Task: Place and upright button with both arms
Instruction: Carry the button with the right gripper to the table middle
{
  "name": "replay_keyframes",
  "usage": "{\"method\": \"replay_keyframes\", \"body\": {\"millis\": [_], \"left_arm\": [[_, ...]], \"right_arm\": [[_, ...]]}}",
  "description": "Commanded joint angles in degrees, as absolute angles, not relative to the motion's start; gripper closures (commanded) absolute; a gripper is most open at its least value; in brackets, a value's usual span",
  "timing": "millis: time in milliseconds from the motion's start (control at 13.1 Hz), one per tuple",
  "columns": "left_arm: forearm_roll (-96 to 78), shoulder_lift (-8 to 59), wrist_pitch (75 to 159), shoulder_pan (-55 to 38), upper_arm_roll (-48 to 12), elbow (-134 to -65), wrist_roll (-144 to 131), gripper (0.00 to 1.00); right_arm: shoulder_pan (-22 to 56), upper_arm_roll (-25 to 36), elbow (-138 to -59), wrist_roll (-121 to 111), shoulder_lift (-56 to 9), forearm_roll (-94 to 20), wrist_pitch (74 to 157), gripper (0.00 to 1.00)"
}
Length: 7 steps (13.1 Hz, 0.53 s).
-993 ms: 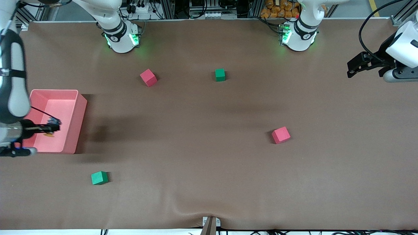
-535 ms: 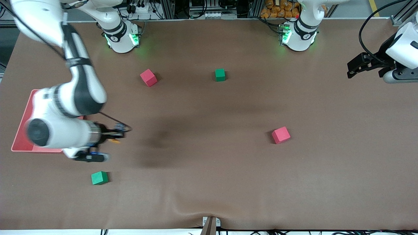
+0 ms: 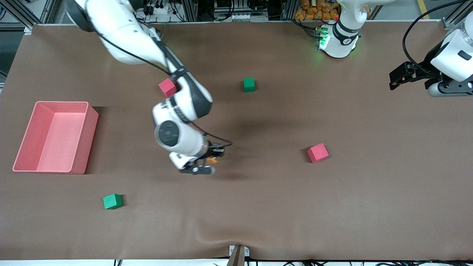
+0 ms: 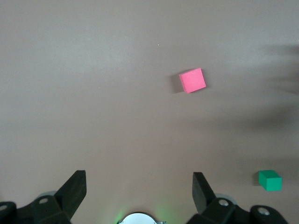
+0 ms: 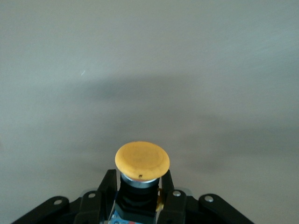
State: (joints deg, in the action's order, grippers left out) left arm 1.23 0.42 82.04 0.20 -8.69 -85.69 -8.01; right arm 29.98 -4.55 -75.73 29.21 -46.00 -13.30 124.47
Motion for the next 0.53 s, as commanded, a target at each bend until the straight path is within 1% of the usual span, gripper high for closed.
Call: {"method": "replay_keyframes", "body": {"millis": [0, 153, 229, 306, 382, 458], "left_arm": [[1.2, 1.7, 82.0, 0.1, -9.1, -85.0, -8.4, 0.0], [1.2, 1.7, 82.1, 0.0, -9.7, -84.9, -8.7, 0.0], [1.4, 1.6, 82.1, 0.2, -10.5, -85.0, -8.8, 0.0], [1.7, 1.2, 82.1, 0.3, -11.2, -85.4, -8.8, 0.0], [1.7, 1.1, 82.3, 0.4, -11.2, -86.0, -8.8, 0.0], [1.7, 0.8, 82.8, 0.5, -11.2, -86.6, -8.9, 0.0]], "right_arm": [[34.5, -2.9, -68.7, 29.7, -53.1, -13.7, 126.6, 1.0], [37.8, -0.9, -65.7, 32.8, -56.2, -13.8, 127.3, 1.0], [38.3, -0.8, -65.5, 34.8, -56.4, -13.7, 127.3, 1.0], [38.8, -0.7, -65.6, 35.1, -56.4, -13.2, 127.3, 0.98], [38.9, -0.7, -65.6, 35.2, -56.9, -12.4, 127.4, 0.7], [38.9, -0.7, -65.6, 35.2, -57.1, -12.0, 127.6, 0.48]]}}
